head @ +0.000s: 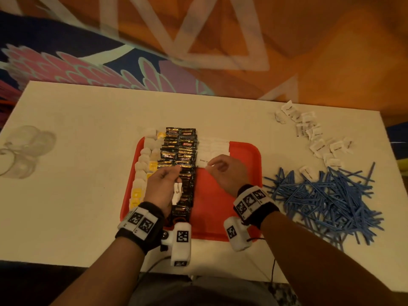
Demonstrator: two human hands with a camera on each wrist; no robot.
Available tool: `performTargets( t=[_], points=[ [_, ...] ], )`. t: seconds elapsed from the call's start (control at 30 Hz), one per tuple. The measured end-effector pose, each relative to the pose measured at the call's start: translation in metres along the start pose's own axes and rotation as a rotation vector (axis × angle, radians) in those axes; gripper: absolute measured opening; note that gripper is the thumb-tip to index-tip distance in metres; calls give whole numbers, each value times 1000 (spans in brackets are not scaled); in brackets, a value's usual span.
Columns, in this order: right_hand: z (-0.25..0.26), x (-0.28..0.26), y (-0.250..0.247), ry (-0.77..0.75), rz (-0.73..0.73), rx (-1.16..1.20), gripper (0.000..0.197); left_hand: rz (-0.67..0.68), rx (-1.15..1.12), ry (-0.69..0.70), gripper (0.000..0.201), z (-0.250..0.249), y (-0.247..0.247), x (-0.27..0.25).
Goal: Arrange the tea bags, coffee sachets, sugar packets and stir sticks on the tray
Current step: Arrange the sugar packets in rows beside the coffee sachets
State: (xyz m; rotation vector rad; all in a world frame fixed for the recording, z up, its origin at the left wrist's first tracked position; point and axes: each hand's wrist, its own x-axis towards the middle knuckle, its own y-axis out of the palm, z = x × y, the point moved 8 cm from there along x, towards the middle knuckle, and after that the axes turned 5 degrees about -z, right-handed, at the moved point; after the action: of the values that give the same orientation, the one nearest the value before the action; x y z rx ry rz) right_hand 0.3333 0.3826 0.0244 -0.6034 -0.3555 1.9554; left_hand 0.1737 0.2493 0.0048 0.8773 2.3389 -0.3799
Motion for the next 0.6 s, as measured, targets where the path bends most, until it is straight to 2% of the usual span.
performTargets(
  t=[0.13, 0.23, 0.3, 0.43, 0.6],
  points=[
    [32, -31, 12, -7, 153, 85, 18, 47, 32, 38, 32, -10, 19, -2],
    [41, -43, 14, 9, 181, 155, 13, 80, 36, 85, 34, -19, 34, -9],
    [41, -46, 10, 37, 155, 247, 5, 108, 41, 105, 36, -24, 43, -14],
    [41, -51, 0, 107, 88, 360, 13, 150, 47, 89, 41, -29, 51, -24],
    [37, -51, -23, 114, -126, 281, 16, 374, 100, 117, 53, -29, 61, -42]
  ],
)
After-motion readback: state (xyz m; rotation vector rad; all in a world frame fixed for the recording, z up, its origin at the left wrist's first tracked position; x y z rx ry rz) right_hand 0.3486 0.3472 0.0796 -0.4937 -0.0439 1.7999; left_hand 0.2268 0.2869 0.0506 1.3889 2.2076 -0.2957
